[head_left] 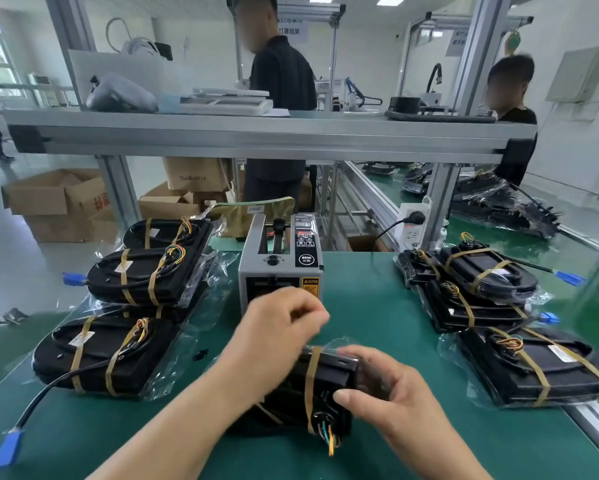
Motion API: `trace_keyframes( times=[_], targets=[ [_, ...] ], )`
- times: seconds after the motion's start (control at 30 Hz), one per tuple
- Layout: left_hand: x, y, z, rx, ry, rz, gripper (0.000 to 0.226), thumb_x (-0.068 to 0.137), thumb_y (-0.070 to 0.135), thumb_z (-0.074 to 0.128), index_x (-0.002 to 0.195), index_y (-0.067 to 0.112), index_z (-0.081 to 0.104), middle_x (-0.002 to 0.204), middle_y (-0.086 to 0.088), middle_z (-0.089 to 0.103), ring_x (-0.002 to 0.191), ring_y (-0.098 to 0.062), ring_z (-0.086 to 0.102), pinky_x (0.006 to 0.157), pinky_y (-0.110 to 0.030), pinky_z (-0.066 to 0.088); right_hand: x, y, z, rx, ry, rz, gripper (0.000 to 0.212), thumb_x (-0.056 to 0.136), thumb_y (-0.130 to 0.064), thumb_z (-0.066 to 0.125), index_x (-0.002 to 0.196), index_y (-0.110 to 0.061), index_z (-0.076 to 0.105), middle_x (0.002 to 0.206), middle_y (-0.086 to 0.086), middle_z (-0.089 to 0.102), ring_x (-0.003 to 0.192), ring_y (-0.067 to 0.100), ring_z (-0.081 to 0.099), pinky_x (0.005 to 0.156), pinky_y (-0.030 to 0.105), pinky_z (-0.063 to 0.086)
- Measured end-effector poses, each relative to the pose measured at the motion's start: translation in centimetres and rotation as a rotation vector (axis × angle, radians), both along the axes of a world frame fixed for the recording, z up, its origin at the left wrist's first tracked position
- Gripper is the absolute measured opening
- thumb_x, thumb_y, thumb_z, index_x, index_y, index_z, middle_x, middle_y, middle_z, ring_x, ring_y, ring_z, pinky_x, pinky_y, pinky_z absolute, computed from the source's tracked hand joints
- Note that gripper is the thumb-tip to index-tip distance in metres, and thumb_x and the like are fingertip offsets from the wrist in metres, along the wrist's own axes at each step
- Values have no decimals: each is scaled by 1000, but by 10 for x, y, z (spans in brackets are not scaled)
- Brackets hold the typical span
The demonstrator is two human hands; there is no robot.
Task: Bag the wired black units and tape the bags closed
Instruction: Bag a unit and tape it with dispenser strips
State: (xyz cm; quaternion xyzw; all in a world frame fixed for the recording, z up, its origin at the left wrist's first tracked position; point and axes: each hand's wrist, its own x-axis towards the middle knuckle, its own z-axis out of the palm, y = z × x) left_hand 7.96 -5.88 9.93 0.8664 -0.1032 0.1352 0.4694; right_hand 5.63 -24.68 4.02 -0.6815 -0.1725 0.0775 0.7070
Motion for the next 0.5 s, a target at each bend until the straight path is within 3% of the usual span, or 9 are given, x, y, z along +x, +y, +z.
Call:
trace_keyframes(
  times=[0.13, 0.23, 0.37, 0.5],
  targets=[
    [29, 31, -7, -421, 241, 311, 10, 88, 26, 71, 79, 24, 76, 57, 14, 65, 50, -2, 53, 53, -18, 43, -3, -12, -5, -49, -37, -88, 45, 66, -19, 81, 107, -36, 72, 106, -2, 76, 102, 14, 72, 83, 16, 52],
    [51, 42, -23, -760, 539, 420, 11, 90, 16, 68, 84, 8, 72, 59, 3, 60, 45, -7, 41, 34, -15, 28, -7, -15, -9, -94, -71, -144, 49, 63, -22, 81, 107, -41, 70, 107, -6, 76, 103, 11, 71, 85, 12, 50],
    [72, 42, -28, -854, 701, 401, 16, 96, 13, 61, 80, 8, 64, 64, 0, 56, 31, -2, 41, 28, -11, 21, -11, -12, -12, -107, -90, -201, 53, 60, -22, 93, 102, -45, 71, 100, -10, 77, 94, 5, 72, 76, 4, 47],
    [81, 38, -23, -851, 752, 403, 16, 96, 12, 61, 81, 8, 62, 63, 1, 56, 30, -1, 42, 28, -12, 22, -14, -10, -12, -58, -94, -240, 52, 53, -26, 84, 101, -42, 73, 97, -7, 78, 91, 8, 74, 75, 6, 50]
  ],
)
